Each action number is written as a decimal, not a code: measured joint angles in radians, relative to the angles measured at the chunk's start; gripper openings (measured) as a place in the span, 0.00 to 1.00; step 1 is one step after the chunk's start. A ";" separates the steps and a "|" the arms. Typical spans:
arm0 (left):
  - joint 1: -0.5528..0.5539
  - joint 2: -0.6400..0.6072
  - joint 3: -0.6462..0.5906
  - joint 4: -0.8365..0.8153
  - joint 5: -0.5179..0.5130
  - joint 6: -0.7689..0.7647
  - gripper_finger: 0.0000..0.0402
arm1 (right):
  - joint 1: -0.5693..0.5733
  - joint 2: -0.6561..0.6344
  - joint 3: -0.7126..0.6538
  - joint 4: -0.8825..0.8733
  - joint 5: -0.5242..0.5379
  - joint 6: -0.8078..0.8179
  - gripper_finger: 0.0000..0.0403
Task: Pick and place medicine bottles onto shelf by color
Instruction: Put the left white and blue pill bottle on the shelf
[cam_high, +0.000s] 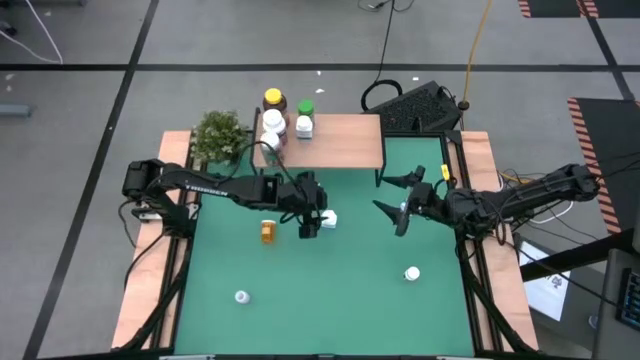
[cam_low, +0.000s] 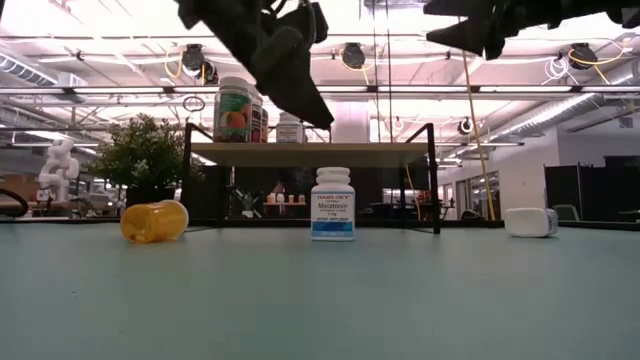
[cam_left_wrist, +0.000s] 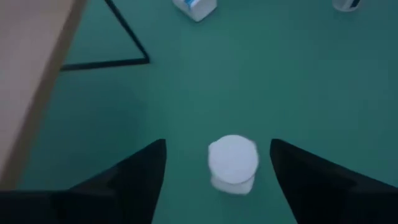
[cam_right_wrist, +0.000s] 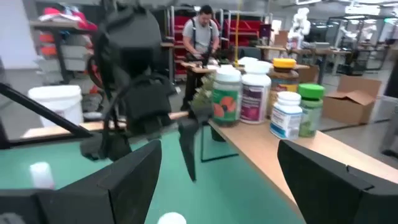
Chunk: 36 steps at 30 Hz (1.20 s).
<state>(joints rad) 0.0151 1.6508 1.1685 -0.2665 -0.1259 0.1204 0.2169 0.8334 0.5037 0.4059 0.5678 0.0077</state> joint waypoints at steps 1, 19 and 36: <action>0.000 0.000 -0.016 0.030 0.006 0.000 0.74 | 0.000 -0.004 0.000 0.006 -0.013 -0.001 0.79; 0.007 0.190 0.119 -0.102 0.119 0.020 0.77 | -0.014 -0.020 0.000 0.037 -0.023 -0.046 0.79; 0.052 0.250 0.196 -0.193 0.124 0.047 0.72 | -0.013 -0.028 0.000 0.001 -0.027 -0.039 0.79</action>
<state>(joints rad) 0.0667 1.9011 1.3643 -0.4596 -0.0022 0.1673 0.2043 0.8055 0.5037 0.4069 0.5407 -0.0311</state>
